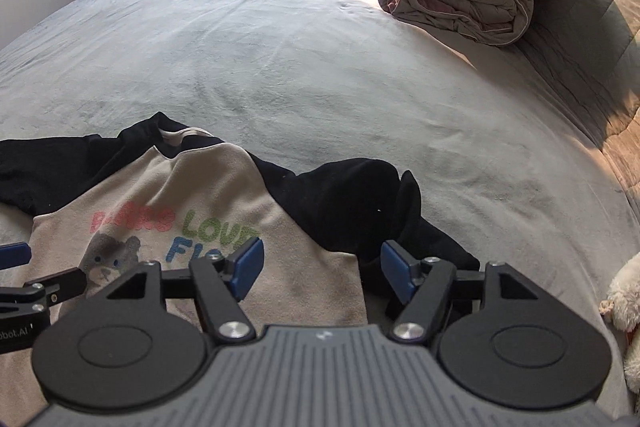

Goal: Fold clothes
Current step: 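Move both open grippers over the sweatshirt to the other black sleeve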

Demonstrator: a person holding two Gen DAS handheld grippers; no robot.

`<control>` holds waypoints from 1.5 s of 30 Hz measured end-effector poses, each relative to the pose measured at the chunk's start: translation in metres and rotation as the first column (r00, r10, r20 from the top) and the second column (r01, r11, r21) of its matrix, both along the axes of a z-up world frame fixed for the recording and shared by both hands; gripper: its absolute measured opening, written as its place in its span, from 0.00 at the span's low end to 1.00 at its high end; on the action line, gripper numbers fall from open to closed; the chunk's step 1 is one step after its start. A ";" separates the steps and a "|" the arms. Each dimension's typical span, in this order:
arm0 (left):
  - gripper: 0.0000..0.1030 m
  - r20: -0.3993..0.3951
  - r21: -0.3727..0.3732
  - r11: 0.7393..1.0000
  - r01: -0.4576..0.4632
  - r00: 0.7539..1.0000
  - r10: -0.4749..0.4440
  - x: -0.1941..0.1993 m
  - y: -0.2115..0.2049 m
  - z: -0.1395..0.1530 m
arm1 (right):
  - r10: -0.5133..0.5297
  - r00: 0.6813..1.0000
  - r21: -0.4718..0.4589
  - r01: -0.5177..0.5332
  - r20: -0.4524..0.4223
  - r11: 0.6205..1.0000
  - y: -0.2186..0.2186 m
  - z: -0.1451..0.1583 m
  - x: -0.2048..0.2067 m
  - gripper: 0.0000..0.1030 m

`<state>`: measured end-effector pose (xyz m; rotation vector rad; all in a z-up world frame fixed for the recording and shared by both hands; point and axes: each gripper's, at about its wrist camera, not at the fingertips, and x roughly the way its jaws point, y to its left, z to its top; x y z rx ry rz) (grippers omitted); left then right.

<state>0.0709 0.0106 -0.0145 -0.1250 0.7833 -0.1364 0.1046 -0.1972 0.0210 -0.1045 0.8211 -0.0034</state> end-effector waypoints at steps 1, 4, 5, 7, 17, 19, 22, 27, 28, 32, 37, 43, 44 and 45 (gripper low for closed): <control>0.78 0.013 -0.013 1.000 0.009 1.000 -0.009 0.000 -0.003 -0.005 | -0.007 1.000 0.006 0.007 0.009 1.000 -0.008 -0.001 -0.002 0.67; 0.76 -0.033 -0.015 1.000 0.024 0.999 -0.024 0.013 -0.015 -0.017 | -0.052 0.998 0.044 0.051 0.024 0.998 -0.034 -0.006 -0.003 0.67; 0.76 -0.051 -0.006 1.000 0.022 0.998 -0.023 0.016 -0.018 -0.020 | -0.070 0.997 0.059 0.068 0.026 0.996 -0.043 -0.008 -0.002 0.67; 0.76 -0.086 0.005 1.000 0.013 0.996 -0.012 0.024 -0.023 -0.025 | -0.105 0.994 0.080 0.103 0.025 0.991 -0.057 -0.014 0.000 0.67; 0.76 -0.190 0.010 0.997 -0.075 0.979 0.076 0.038 -0.017 -0.035 | -0.139 0.990 0.114 0.141 -0.024 0.983 -0.078 -0.044 0.011 0.67; 0.77 -0.188 0.030 0.997 -0.066 0.980 0.070 0.035 -0.019 -0.033 | -0.142 0.989 0.111 0.145 -0.028 0.983 -0.079 -0.046 0.012 0.67; 0.79 -0.176 0.071 0.996 -0.060 0.982 0.071 0.031 -0.022 -0.030 | -0.149 0.989 0.111 0.151 -0.024 0.982 -0.079 -0.047 0.012 0.67; 0.81 -0.153 0.134 0.989 -0.070 0.984 0.091 0.026 -0.022 -0.027 | -0.144 0.989 0.110 0.146 -0.024 0.983 -0.075 -0.049 0.009 0.67; 0.81 -0.151 0.139 0.988 -0.070 0.984 0.091 0.025 -0.022 -0.027 | -0.143 0.989 0.108 0.145 -0.023 0.984 -0.074 -0.050 0.008 0.67; 0.81 -0.129 0.138 0.989 -0.062 0.988 0.080 0.018 -0.022 -0.023 | -0.137 0.990 0.118 0.138 -0.020 0.983 -0.073 -0.048 0.002 0.67; 0.81 -0.085 0.073 0.997 0.000 0.996 0.006 0.009 -0.023 -0.019 | -0.154 0.988 0.120 0.151 0.016 0.981 -0.080 -0.042 -0.005 0.67; 0.81 -0.084 0.147 0.989 -0.004 0.996 0.016 0.000 -0.029 -0.020 | -0.205 0.979 0.143 0.202 0.006 0.969 -0.100 -0.041 -0.014 0.67; 0.81 -0.084 0.155 0.988 -0.010 0.996 0.023 -0.001 -0.029 -0.019 | -0.212 0.977 0.146 0.209 0.004 0.967 -0.103 -0.041 -0.015 0.67; 0.81 -0.085 0.155 0.988 -0.013 0.996 0.026 -0.001 -0.028 -0.018 | -0.218 0.976 0.149 0.216 0.001 0.965 -0.106 -0.041 -0.016 0.67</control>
